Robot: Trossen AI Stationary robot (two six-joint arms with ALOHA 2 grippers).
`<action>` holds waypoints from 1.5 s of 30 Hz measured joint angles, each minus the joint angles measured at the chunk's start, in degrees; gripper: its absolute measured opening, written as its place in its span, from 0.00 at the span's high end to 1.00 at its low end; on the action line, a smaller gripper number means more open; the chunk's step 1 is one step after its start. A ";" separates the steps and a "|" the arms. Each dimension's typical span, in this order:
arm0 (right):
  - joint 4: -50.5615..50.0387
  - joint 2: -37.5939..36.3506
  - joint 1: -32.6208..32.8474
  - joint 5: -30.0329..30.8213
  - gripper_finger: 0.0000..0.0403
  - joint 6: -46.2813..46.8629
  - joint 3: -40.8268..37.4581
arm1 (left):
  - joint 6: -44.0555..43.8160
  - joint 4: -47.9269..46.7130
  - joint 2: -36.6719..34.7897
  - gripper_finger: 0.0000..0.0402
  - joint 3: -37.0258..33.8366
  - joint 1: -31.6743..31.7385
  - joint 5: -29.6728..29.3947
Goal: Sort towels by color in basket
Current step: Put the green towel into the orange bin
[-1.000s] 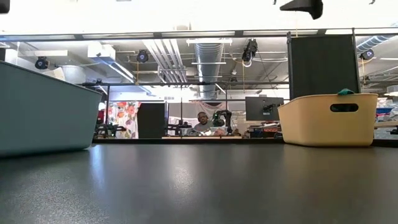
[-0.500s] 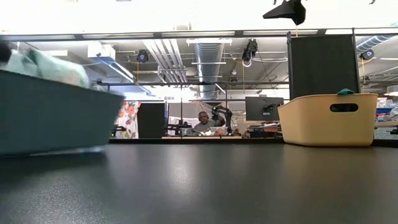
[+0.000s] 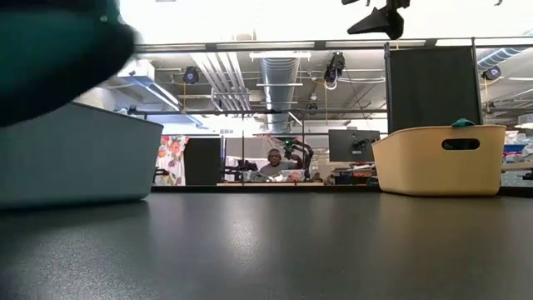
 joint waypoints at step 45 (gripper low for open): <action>22.78 38.01 20.04 1.60 0.17 -3.75 -9.51 | 2.90 15.39 -19.12 0.39 -15.20 24.74 -10.54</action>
